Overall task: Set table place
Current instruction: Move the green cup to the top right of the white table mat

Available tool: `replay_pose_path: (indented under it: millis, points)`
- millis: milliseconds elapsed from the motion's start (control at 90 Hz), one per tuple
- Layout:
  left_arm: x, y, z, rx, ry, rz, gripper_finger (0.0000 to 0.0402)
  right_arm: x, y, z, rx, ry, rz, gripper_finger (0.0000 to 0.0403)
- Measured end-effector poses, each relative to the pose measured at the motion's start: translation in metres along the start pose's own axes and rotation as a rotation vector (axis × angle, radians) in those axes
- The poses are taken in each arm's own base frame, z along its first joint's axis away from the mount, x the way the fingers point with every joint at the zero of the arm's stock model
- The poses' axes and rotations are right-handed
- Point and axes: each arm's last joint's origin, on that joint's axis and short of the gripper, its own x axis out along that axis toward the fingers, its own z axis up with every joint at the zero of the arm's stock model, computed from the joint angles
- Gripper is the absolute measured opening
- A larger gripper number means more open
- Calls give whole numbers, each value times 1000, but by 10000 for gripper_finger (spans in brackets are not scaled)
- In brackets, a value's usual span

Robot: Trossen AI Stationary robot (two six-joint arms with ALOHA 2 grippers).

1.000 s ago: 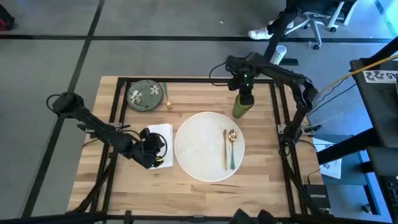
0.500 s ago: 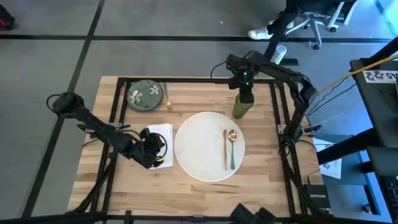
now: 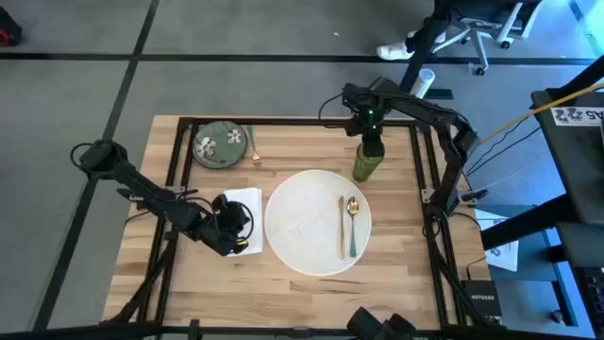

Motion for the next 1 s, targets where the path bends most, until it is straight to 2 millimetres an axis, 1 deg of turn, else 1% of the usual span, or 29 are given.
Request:
replay_pose_path:
  millis: [189, 544, 1000]
  points:
    - [0, 0, 0, 0, 0, 0, 0, 1, -1, 1, -2, 1, 3, 2]
    - [0, 0, 0, -6, 0, 0, 0, 4, -2, 2, 0, 3, 2, 38]
    - [0, 0, 0, 2, 0, 0, 0, 4, 0, 0, 5, 22, 18, 67]
